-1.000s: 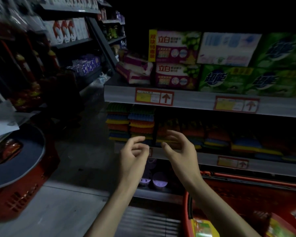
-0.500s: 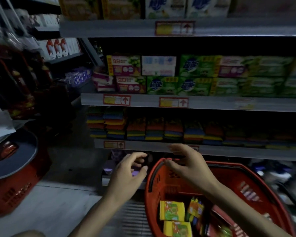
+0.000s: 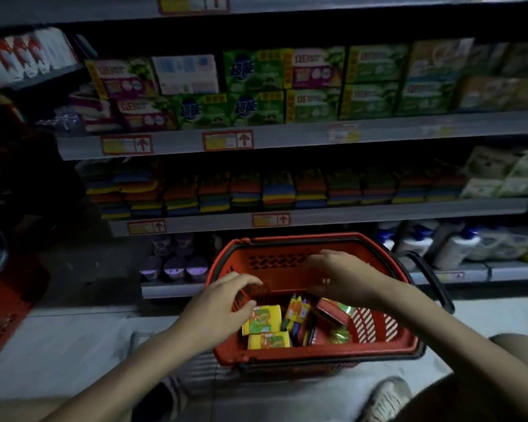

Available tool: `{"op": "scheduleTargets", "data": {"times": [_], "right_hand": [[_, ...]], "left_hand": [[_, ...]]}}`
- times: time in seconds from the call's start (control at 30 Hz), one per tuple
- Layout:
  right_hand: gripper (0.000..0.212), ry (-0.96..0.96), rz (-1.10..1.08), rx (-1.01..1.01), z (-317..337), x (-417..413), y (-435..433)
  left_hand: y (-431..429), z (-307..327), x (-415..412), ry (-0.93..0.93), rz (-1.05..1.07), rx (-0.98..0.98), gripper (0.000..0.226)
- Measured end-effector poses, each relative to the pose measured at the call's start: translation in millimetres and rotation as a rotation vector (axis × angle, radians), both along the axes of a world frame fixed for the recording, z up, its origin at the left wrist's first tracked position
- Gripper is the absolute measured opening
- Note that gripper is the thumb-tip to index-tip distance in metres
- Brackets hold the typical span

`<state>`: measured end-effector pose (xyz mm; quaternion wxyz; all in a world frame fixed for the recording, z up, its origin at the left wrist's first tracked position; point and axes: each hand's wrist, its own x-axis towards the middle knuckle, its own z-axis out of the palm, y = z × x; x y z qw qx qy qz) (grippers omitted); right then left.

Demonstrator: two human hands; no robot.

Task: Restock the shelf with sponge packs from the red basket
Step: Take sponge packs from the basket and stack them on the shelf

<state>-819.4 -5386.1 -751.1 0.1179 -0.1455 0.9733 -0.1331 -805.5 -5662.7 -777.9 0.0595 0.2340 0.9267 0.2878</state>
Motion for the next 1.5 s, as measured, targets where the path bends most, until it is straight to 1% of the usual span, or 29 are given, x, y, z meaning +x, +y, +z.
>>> {"op": "scheduleTargets", "data": {"times": [0.07, 0.13, 0.2, 0.27, 0.33, 0.43, 0.47, 0.5, 0.57, 0.6, 0.63, 0.7, 0.8, 0.87, 0.97, 1.1, 1.17, 1.2, 1.27, 1.3, 1.4, 1.5], "right_hand": [[0.045, -0.155, -0.012, 0.103, -12, -8, 12], [0.052, -0.319, -0.065, 0.159, -26, -15, 27], [0.057, -0.395, -0.132, 0.202, -44, -21, 44], [0.059, -0.414, -0.168, 0.282, -62, -25, 59], [0.057, -0.41, -0.186, 0.335, -74, -26, 72], [0.053, -0.397, -0.176, 0.334, -84, -23, 87], [0.051, -0.41, -0.184, 0.331, -86, -21, 90], [0.048, -0.426, -0.195, 0.332, -88, -20, 92], [0.042, -0.44, -0.206, 0.338, -91, -17, 94], [0.041, -0.434, -0.206, 0.332, -92, -16, 94], [0.041, -0.425, -0.205, 0.319, -92, -15, 94], [0.041, -0.416, -0.209, 0.288, -92, -13, 95], [0.04, -0.383, -0.209, 0.278, -91, -11, 99], [0.038, -0.353, -0.201, 0.292, -91, -10, 103], [0.036, -0.347, -0.192, 0.31, -93, -7, 107], [0.033, -0.343, -0.19, 0.325, -100, -2, 114], [0.032, -0.343, -0.193, 0.329, -101, 0, 116], [0.031, -0.339, -0.196, 0.33, -101, 1, 117], [0.028, -0.325, -0.196, 0.341, -101, 0, 118], [0.027, -0.325, -0.192, 0.352, -102, 0, 117], [0.025, -0.339, -0.171, 0.382, -104, -3, 112], [0.022, -0.373, -0.151, 0.379, -110, -7, 103]], "left_hand": [[9, -18, -6, -0.029, -0.022, -0.001, 0.032], [19, -39, -13, -0.076, -0.038, -0.003, 0.031], [31, -64, -22, -0.122, -0.056, -0.03, 0.029], [46, -89, -31, -0.158, -0.071, -0.078, 0.03], [66, -110, -38, -0.183, -0.103, -0.153, 0.036], [101, -134, -47, -0.186, -0.159, -0.312, 0.048], [115, -141, -52, -0.208, -0.164, -0.328, 0.049], [129, -147, -56, -0.249, -0.153, -0.313, 0.049], [157, -157, -66, -0.323, -0.085, -0.22, 0.046], [171, -161, -71, -0.332, -0.042, -0.187, 0.048], [185, -164, -76, -0.332, -0.003, -0.176, 0.055], [210, -170, -84, -0.349, 0.073, -0.182, 0.079], [242, -177, -94, -0.425, 0.163, -0.199, 0.107], [256, -183, -98, -0.463, 0.199, -0.242, 0.118], [268, -195, -97, -0.493, 0.193, -0.286, 0.126], [275, -213, -96, -0.496, 0.204, -0.252, 0.128], [272, -214, -96, -0.501, 0.227, -0.219, 0.124], [268, -210, -95, -0.501, 0.236, -0.204, 0.119], [253, -196, -98, -0.482, 0.234, -0.198, 0.103], [242, -185, -101, -0.479, 0.221, -0.21, 0.099], [200, -148, -107, -0.462, 0.149, -0.234, 0.107], [146, -115, -107, -0.428, 0.108, -0.255, 0.101]]}}
